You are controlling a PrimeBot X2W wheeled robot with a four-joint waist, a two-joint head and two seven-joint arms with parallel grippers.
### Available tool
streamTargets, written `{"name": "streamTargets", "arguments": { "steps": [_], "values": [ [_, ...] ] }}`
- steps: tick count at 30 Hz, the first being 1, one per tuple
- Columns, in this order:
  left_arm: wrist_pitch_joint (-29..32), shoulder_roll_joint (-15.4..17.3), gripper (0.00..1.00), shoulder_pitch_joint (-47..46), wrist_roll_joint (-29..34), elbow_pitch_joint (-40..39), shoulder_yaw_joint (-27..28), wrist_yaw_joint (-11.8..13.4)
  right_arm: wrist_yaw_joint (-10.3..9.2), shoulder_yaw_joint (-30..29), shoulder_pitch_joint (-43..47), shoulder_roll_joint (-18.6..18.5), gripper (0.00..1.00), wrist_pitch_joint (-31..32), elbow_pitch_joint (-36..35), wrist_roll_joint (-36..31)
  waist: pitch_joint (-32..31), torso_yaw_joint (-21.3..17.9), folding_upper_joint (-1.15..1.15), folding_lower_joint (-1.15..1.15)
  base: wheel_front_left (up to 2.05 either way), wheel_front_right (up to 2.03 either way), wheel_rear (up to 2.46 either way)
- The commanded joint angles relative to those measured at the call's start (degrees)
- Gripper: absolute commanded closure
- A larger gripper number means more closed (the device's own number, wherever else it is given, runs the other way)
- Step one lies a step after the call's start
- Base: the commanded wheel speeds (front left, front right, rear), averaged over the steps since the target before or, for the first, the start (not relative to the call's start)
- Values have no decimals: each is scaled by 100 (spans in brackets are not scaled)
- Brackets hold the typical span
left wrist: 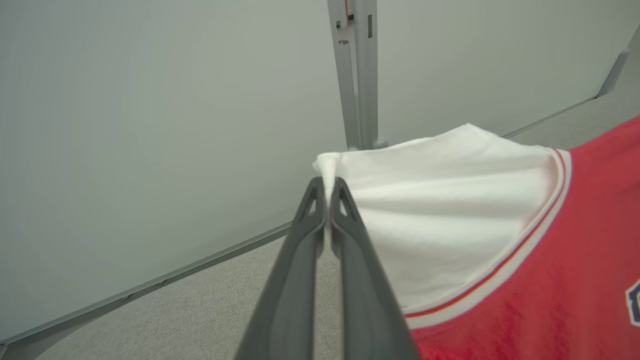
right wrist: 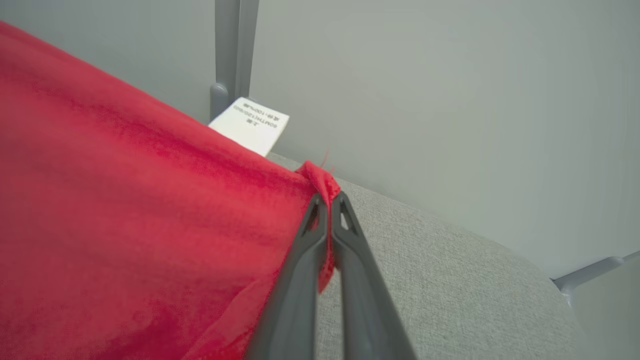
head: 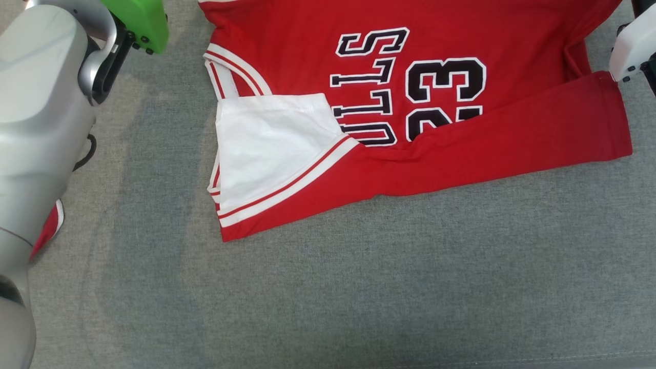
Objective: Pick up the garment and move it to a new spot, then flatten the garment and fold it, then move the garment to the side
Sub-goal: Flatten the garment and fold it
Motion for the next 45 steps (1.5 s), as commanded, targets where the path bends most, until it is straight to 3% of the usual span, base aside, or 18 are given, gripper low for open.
{"name": "streamTargets", "arguments": {
  "steps": [1, 6, 14, 24, 32, 37, 45],
  "values": [
    [-56, -19, 100, -8, 59, 78, -21, -48, -12, 13, 13, -14, 100, -55, 16, -55, -49, -2, 0, 0, 0, 0, 0],
    [-120, -44, 100, 359, 99, 209, -315, -201, -12, 107, 336, -54, 100, -125, -85, -63, -272, 13, 0, 0, 0, 0, 0],
    [-220, 251, 100, 984, -17, -239, -604, -254, -12, 309, 1119, -372, 100, -126, -571, 213, -703, 116, 0, 0, 0, 0, 0],
    [420, 1001, 100, 1907, -370, -1794, -1007, -260, -12, 856, 2019, -857, 100, -80, -1083, 856, -1177, 267, 0, 0, 0, 0, 0],
    [1251, 1612, 100, 2578, -567, -3123, -1342, -97, -12, 1393, 2434, -1292, 100, 283, -1473, 1616, -1376, 279, 0, 0, 0, 0, 0],
    [1440, 1685, 100, 2882, -489, -3512, -1455, 66, -12, 1754, 2561, -1460, 100, 579, -1693, 2024, -1434, 219, 0, 0, 0, 0, 0],
    [1590, 1559, 100, 3204, -150, -3468, -1576, 130, -12, 2208, 2556, -1644, 100, 913, -1946, 2480, -1517, 119, 0, 0, 0, 0, 0]
  ]
}}
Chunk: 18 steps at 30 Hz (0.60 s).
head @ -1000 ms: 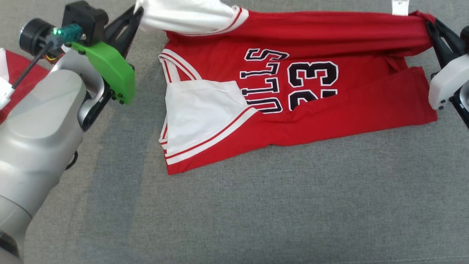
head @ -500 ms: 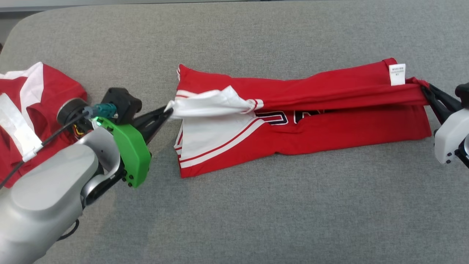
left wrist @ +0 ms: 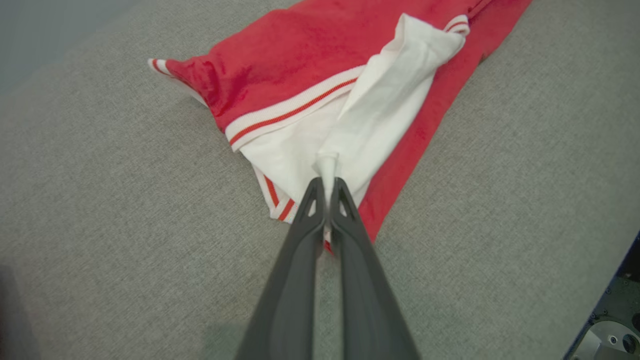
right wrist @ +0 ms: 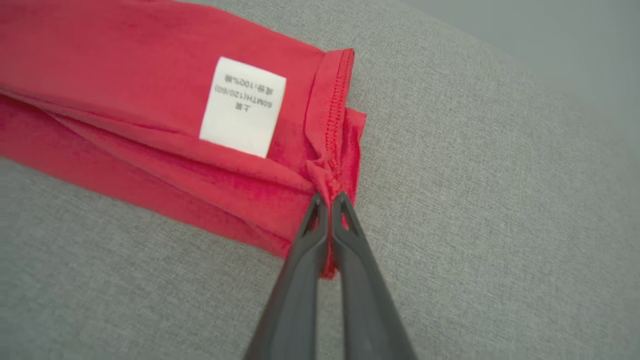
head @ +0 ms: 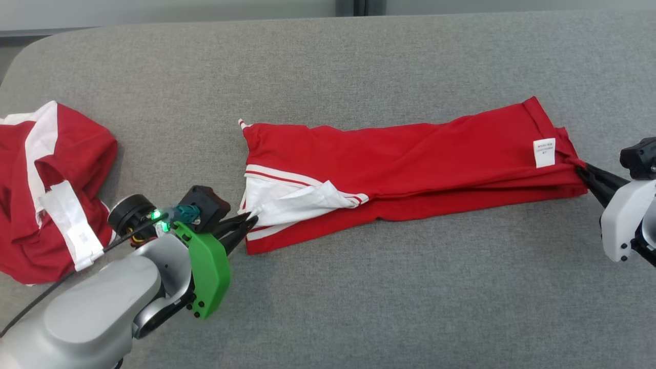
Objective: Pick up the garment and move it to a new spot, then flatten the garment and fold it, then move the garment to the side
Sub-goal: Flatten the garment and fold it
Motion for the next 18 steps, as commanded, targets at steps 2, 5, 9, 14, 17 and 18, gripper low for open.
{"name": "streamTargets", "arguments": {
  "steps": [2, 5, 9, 14, 17, 18],
  "values": [
    [3, -56, 100, 157, 59, 68, -18, 29, -10, 106, 40, -59, 100, 76, -68, 131, -39, -36, 0, 0, 0, 0, 0],
    [-23, -138, 100, 231, 97, 143, -27, 40, -10, 242, 20, -94, 100, 139, -105, 247, -72, -61, 0, 0, 0, 0, 0],
    [-43, -235, 100, 350, 113, 245, -39, 22, -10, 418, 29, -77, 100, 207, -72, 355, -130, -94, 0, 0, 0, 0, 0],
    [-122, -343, 0, 489, 8, 366, -19, 47, -10, 427, -4, -8, 0, 96, 88, 530, -263, -142, 0, 0, 0, 0, 0],
    [-271, -357, 0, 543, -89, 365, 113, 141, -10, 402, 2, -35, 0, -32, 94, 657, -372, -172, 0, 0, 0, 0, 0],
    [-347, -354, 0, 564, -139, 348, 177, 189, -10, 385, 13, -53, 0, -82, 70, 704, -403, -182, 0, 0, 0, 0, 0]
  ]
}}
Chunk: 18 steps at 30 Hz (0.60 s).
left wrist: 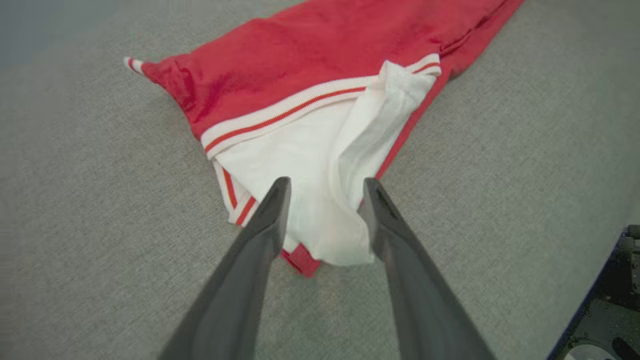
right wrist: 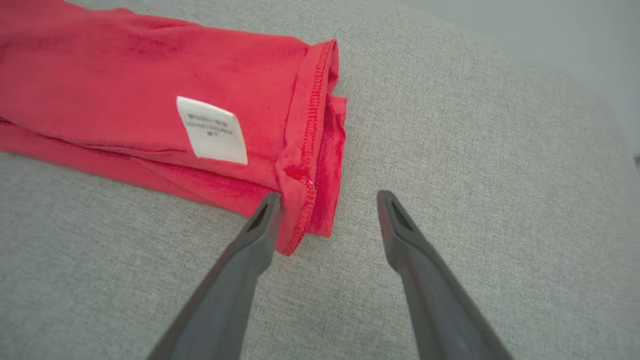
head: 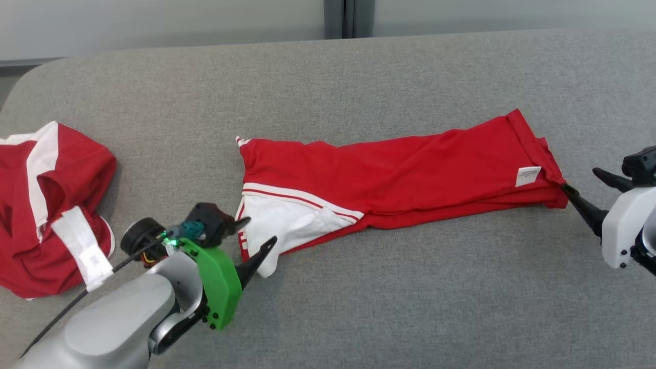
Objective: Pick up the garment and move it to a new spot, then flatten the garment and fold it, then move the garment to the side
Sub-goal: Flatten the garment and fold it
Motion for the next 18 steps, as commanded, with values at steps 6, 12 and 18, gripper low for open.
{"name": "streamTargets", "arguments": {
  "steps": [6, 12, 18],
  "values": [
    [-837, 22, 0, 236, -466, -152, 758, 521, -9, -396, 95, -64, 0, -536, -175, 484, -221, -99, 0, 0, 0, 0, 0],
    [-1611, -224, 0, 503, -807, -249, 1711, 1000, -9, -1015, 279, 157, 0, -962, -369, 437, -310, -126, 0, 0, 0, 0, 0],
    [-1666, -1028, 0, 1401, -38, -727, 3737, 1074, -9, -2820, 1002, 978, 0, -990, -880, -531, -333, -145, 0, 0, 0, 0, 0]
  ]
}}
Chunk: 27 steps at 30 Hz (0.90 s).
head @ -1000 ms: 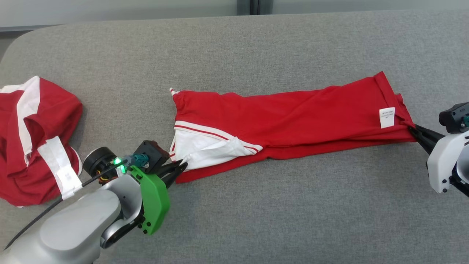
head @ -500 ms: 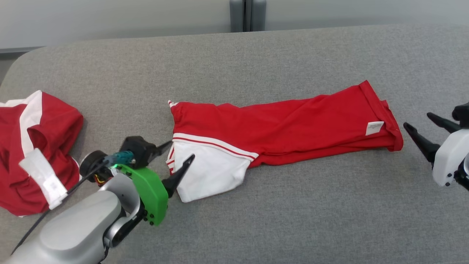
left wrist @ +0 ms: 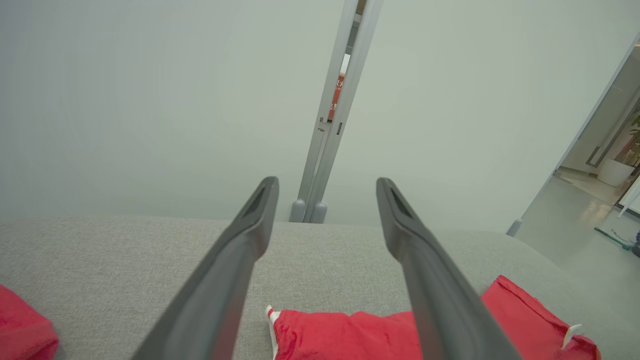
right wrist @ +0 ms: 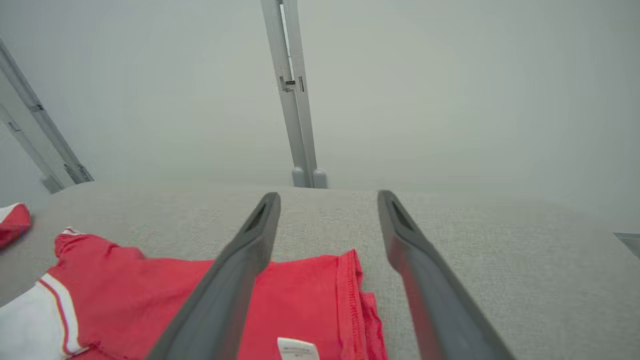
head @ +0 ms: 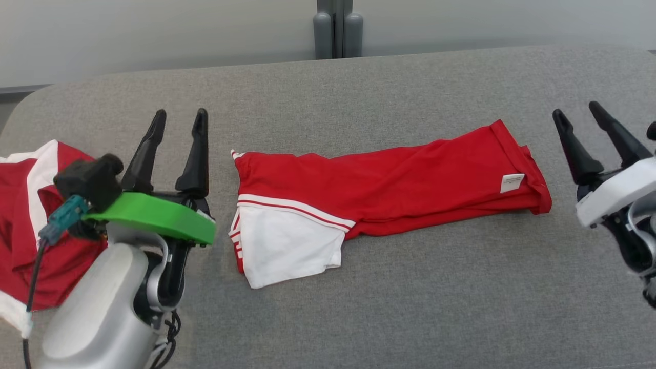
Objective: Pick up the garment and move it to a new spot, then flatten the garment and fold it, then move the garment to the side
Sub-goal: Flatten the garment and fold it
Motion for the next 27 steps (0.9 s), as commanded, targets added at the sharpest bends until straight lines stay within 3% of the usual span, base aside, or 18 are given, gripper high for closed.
{"name": "streamTargets", "arguments": {
  "steps": [1, 8, 14, 21, 27],
  "values": [
    [-3, -202, 0, 380, 301, -79, 338, -77, -7, -354, 370, 217, 0, -13, -125, -280, -12, -3, 0, 0, 0, 0, 0],
    [-6, -1286, 0, 1616, 1937, -327, 1699, -622, -7, -1871, 1564, 1474, 0, -14, -928, -1782, -81, -32, 0, 0, 0, 0, 0],
    [-6, -1831, 0, 2223, 2783, 33, 2163, -1190, -7, -2555, 2131, 2222, 0, -15, -1316, -2521, -96, 8, 0, 0, 0, 0, 0],
    [-7, -2078, 0, 2047, 3065, 275, 2497, -1494, -7, -2909, 2203, 2397, 0, -15, -1304, -2968, 65, 209, 0, 0, 0, 0, 0],
    [-6, -2128, 0, 1876, 3164, 348, 2470, -1572, -7, -3452, 1775, 2394, 0, -15, -467, -3568, 313, 451, 0, 0, 0, 0, 0]
  ]
}}
